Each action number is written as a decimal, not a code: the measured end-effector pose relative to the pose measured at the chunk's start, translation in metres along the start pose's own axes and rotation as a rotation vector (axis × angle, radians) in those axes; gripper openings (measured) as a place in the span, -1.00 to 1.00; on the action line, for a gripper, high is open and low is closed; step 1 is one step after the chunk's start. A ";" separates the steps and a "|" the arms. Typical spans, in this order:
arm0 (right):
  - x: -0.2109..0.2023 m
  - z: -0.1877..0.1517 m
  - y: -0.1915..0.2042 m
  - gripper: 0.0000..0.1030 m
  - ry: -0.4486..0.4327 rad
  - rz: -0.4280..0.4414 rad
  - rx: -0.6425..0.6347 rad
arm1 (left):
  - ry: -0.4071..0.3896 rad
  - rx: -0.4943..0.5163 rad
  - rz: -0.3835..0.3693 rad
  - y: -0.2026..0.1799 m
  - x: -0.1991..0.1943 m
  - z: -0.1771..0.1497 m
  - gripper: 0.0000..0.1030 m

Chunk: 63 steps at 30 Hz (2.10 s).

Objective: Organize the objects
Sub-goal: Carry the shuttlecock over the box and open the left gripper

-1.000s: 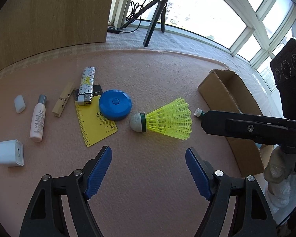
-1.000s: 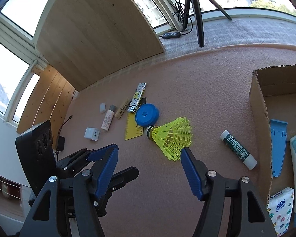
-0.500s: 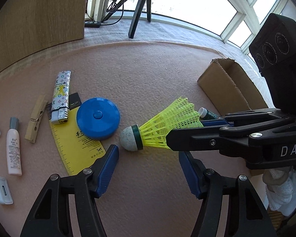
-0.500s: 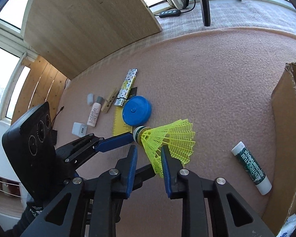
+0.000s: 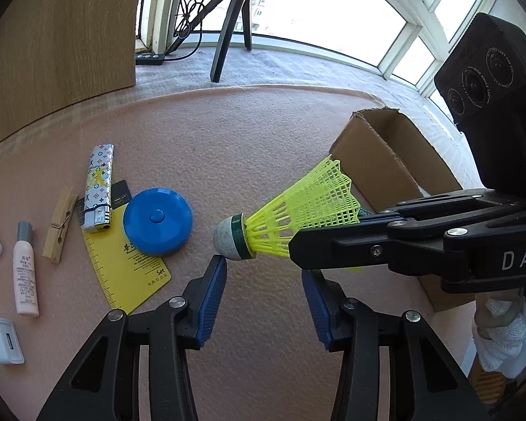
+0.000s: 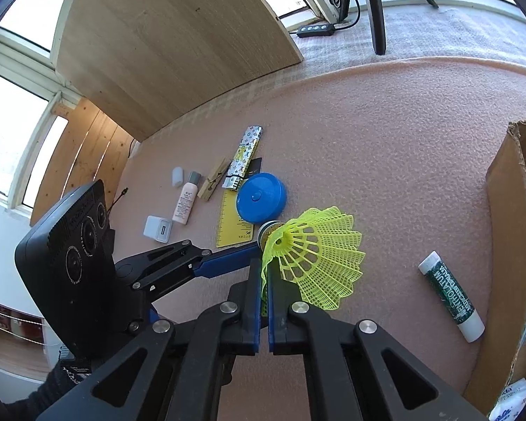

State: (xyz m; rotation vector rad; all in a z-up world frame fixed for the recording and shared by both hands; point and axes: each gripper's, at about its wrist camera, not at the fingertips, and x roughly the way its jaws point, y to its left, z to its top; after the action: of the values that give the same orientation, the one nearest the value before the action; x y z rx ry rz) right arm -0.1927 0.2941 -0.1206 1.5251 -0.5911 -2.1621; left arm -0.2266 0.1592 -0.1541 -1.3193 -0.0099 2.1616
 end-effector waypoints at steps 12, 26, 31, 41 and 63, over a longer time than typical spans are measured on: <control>-0.071 -0.025 0.002 -0.95 -0.116 -0.006 -0.008 | -0.069 0.096 -0.056 -0.069 -0.030 0.013 -0.07; -0.157 -0.065 -0.049 -0.95 -0.236 -0.125 0.063 | -0.062 0.225 -0.159 -0.180 -0.001 0.027 -0.06; -0.178 -0.078 -0.067 -0.95 -0.260 -0.157 0.099 | -0.049 0.260 -0.182 -0.210 0.010 0.027 -0.06; -0.200 -0.096 -0.079 0.34 -0.326 -0.325 0.120 | -0.021 0.253 -0.153 -0.222 0.009 0.020 0.59; -0.172 -0.095 -0.045 0.34 -0.353 -0.325 0.070 | -0.069 0.068 -0.004 -0.105 -0.049 -0.007 0.59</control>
State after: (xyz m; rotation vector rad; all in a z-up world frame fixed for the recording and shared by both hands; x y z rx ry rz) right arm -0.0545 0.4192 -0.0435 1.3568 -0.5647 -2.7186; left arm -0.1537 0.2195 -0.0866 -1.2056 0.0330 2.1831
